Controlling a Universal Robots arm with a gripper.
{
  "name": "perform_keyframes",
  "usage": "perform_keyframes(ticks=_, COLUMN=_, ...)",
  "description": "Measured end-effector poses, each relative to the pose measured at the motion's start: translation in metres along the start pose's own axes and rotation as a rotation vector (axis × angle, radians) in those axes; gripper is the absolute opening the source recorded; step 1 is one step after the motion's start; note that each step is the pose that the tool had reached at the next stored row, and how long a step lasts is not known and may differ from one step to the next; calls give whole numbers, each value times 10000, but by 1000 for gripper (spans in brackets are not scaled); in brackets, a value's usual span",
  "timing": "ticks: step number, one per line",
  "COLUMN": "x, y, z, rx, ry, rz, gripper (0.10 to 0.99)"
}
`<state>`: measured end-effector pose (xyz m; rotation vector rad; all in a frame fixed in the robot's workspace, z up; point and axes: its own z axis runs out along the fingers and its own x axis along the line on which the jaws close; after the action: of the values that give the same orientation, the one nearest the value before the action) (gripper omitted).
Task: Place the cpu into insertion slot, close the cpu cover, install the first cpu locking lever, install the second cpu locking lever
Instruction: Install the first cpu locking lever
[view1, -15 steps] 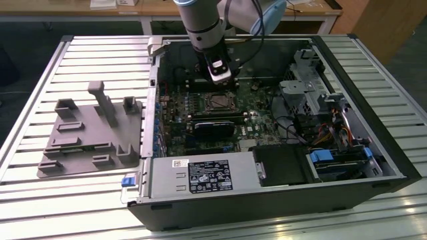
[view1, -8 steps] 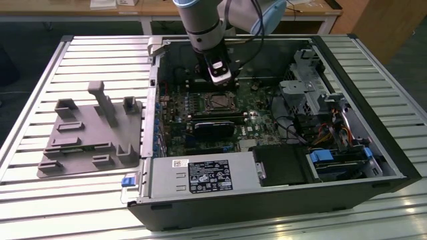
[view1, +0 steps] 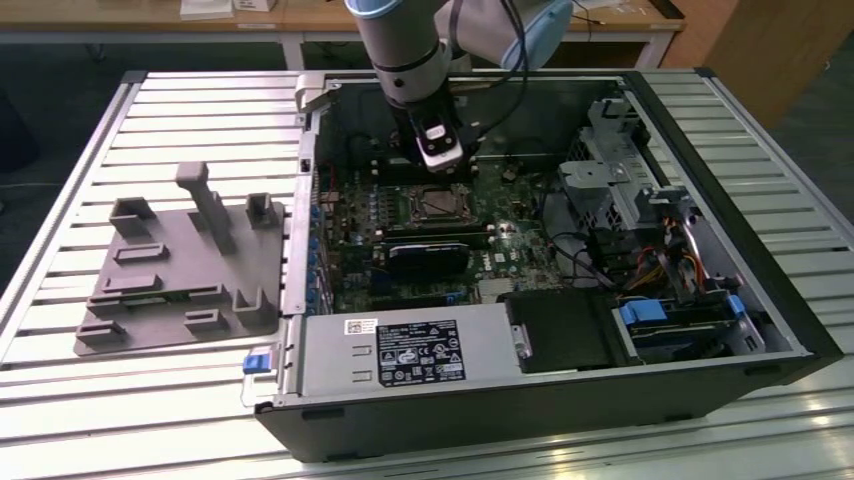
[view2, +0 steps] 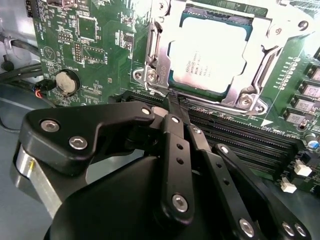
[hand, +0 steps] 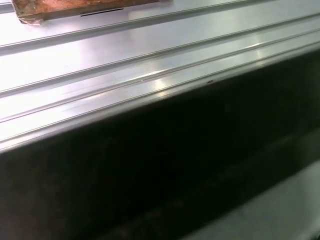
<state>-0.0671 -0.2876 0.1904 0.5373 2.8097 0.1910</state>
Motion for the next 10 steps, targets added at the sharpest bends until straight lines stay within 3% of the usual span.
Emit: perform_keyframes(ticks=10, x=-7, y=1, z=20, rx=-2, ry=3, rz=-16, gripper=106)
